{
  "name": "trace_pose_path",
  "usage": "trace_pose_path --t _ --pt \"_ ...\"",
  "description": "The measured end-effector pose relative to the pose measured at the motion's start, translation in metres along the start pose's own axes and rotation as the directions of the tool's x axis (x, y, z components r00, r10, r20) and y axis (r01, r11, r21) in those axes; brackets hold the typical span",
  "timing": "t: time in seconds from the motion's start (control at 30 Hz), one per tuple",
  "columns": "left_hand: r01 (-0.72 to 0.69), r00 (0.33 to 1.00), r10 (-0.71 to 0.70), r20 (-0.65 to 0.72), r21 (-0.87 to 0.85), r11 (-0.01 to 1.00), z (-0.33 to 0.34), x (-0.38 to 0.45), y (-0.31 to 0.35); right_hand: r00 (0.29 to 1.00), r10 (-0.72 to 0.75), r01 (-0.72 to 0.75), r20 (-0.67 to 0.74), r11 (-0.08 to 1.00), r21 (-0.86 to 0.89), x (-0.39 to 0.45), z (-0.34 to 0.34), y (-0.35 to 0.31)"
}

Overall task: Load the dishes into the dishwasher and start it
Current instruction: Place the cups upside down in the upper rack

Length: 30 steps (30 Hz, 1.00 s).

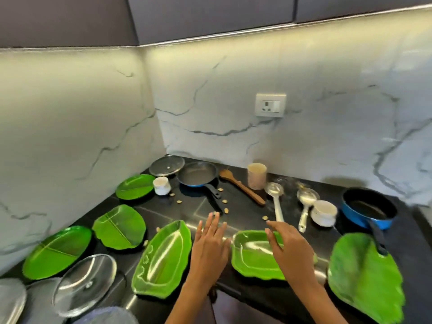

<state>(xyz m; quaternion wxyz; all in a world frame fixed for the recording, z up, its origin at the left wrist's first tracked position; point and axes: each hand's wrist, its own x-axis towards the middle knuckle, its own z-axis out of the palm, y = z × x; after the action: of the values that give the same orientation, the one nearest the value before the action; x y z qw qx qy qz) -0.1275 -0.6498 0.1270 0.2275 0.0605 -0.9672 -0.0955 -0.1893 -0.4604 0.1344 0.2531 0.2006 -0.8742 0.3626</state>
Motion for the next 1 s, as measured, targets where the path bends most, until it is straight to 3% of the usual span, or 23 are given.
trace_pose_path --t 0.17,0.3,0.53,0.63,0.73,0.9,1.0 --pt "0.113 0.993 -0.108 -0.054 0.106 0.988 0.026 0.076 -0.108 0.990 -0.127 0.124 0.058 0.991 0.044 0.077 0.114 -0.030" --pt "0.218 0.976 -0.220 -0.013 0.197 0.956 0.049 0.126 -0.187 0.970 -0.215 0.209 0.113 0.976 0.066 0.117 0.191 -0.050" --pt "0.332 0.920 -0.381 0.095 0.330 0.883 0.091 0.191 -0.289 0.935 -0.281 0.255 0.216 0.957 0.140 0.147 0.256 -0.064" --pt "0.270 0.942 -0.321 0.101 0.341 0.900 0.103 0.208 -0.314 0.915 -0.311 0.277 0.258 0.948 0.160 0.153 0.269 -0.064" --pt "0.204 0.976 -0.219 0.002 0.352 0.913 0.110 0.217 -0.331 0.918 -0.282 0.240 0.279 0.955 0.175 0.158 0.276 -0.063" --pt "0.261 0.962 -0.272 -0.012 0.321 0.910 0.120 0.219 -0.338 0.915 -0.251 0.204 0.315 0.964 0.173 0.160 0.279 -0.062" --pt "0.224 0.975 -0.209 -0.081 0.308 0.925 0.108 0.215 -0.327 0.911 -0.257 0.214 0.322 0.963 0.163 0.158 0.273 -0.062"
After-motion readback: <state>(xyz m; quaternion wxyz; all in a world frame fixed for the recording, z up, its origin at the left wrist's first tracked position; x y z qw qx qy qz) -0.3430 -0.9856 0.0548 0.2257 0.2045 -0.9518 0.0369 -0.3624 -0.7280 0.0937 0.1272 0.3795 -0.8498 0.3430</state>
